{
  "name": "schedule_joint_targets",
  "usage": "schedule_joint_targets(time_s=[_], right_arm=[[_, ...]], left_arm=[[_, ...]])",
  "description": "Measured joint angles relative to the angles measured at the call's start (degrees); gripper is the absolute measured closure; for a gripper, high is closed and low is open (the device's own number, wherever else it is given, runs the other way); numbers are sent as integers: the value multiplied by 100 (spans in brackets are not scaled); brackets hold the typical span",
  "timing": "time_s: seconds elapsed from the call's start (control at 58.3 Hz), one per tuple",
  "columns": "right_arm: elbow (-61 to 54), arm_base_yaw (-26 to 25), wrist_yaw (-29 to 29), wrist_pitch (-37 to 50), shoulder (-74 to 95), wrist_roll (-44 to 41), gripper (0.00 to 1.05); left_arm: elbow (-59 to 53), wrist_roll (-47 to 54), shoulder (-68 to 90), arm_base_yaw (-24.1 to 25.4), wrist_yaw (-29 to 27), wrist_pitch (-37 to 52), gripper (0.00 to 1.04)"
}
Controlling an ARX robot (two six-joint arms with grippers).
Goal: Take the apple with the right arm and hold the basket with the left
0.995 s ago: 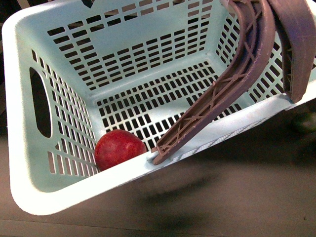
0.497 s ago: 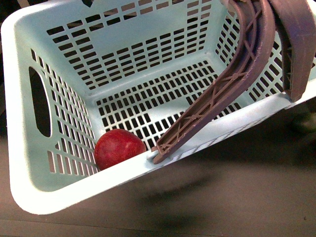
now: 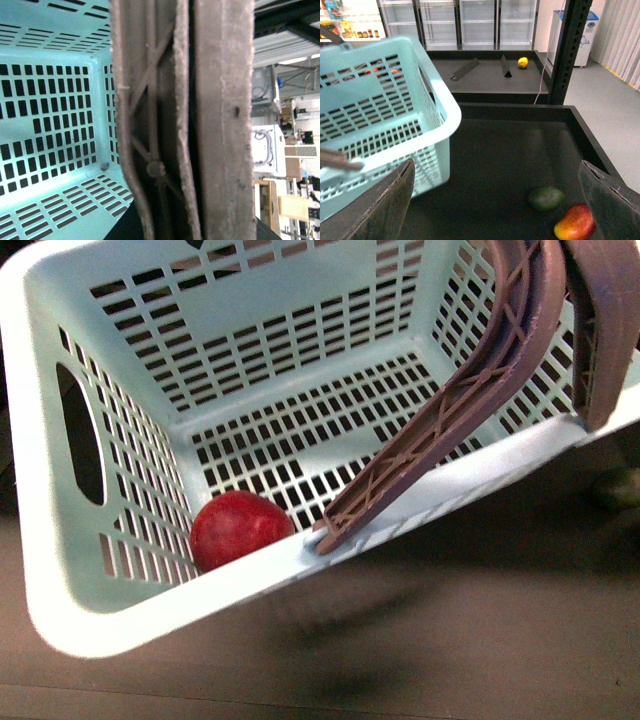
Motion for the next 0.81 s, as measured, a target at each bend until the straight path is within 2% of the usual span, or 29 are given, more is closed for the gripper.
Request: schedule_joint_targets(time_s=[0.343,0.514,0.806], right_arm=[[0,0,4,0,0,0,9],[0,0,2,0,0,0,9],[0,0,2,0,-2,0,9]], left_arm=[[4,-907,66,1464,-737,-339,90],[184,-1523,946,2286,-1043,-398,90],[634,-2162,1821,2472,-1377,-533,90]])
